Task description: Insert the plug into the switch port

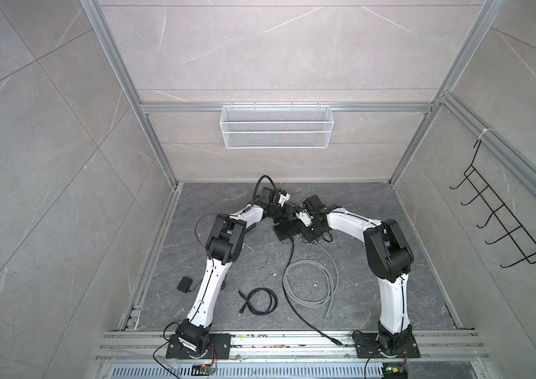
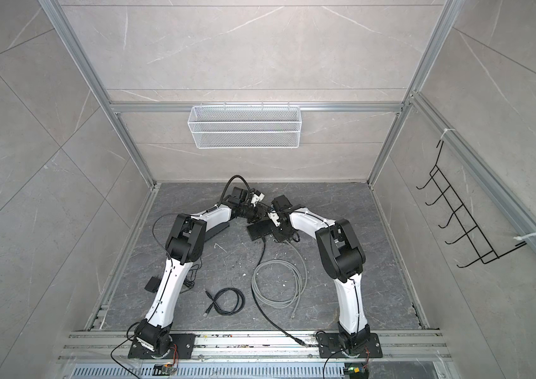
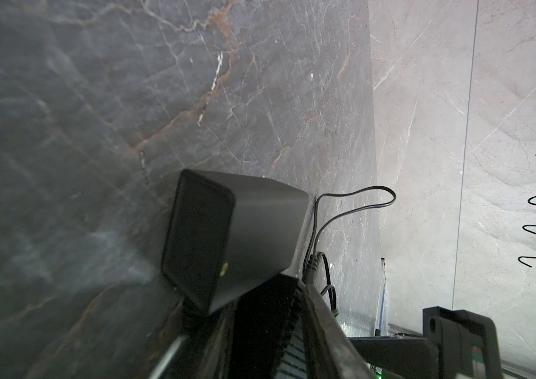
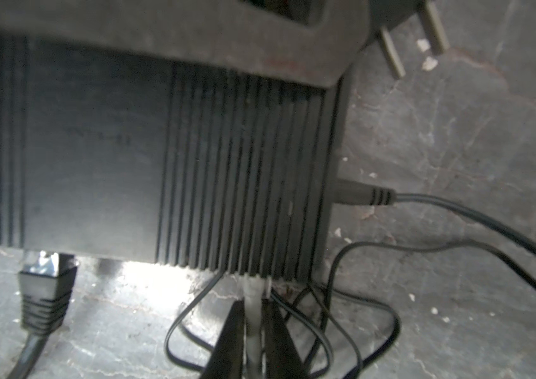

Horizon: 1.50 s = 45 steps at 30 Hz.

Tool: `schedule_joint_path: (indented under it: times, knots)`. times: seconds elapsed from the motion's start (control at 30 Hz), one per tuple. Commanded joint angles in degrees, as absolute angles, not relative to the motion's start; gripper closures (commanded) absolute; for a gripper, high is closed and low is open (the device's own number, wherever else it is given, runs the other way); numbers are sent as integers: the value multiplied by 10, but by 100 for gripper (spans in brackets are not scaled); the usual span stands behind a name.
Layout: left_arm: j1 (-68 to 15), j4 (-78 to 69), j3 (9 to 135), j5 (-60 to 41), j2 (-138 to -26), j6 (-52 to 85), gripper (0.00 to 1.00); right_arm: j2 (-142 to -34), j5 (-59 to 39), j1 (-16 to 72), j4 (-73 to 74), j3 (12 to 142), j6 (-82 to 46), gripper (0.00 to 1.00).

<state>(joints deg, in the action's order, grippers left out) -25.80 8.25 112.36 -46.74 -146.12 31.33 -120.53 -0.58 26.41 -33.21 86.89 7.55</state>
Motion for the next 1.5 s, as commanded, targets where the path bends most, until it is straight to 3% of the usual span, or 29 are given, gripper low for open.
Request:
schedule_joint_path:
  times: [0.0,0.13,0.6,1.47]
  knots:
    - [-267,124,1099,-448,-1448,313,61,-1200,14,267,-333,873,72,90]
    - [-274,131,1083,-451,-1441,306,62,-1189,10,267,-303,871,72,96]
    - [-311,232,1135,-514,-1474,234,63,-1187,-66,267,-132,888,58,99]
    - [-359,271,1137,-565,-1504,195,67,-1278,-24,266,-89,1052,3,99]
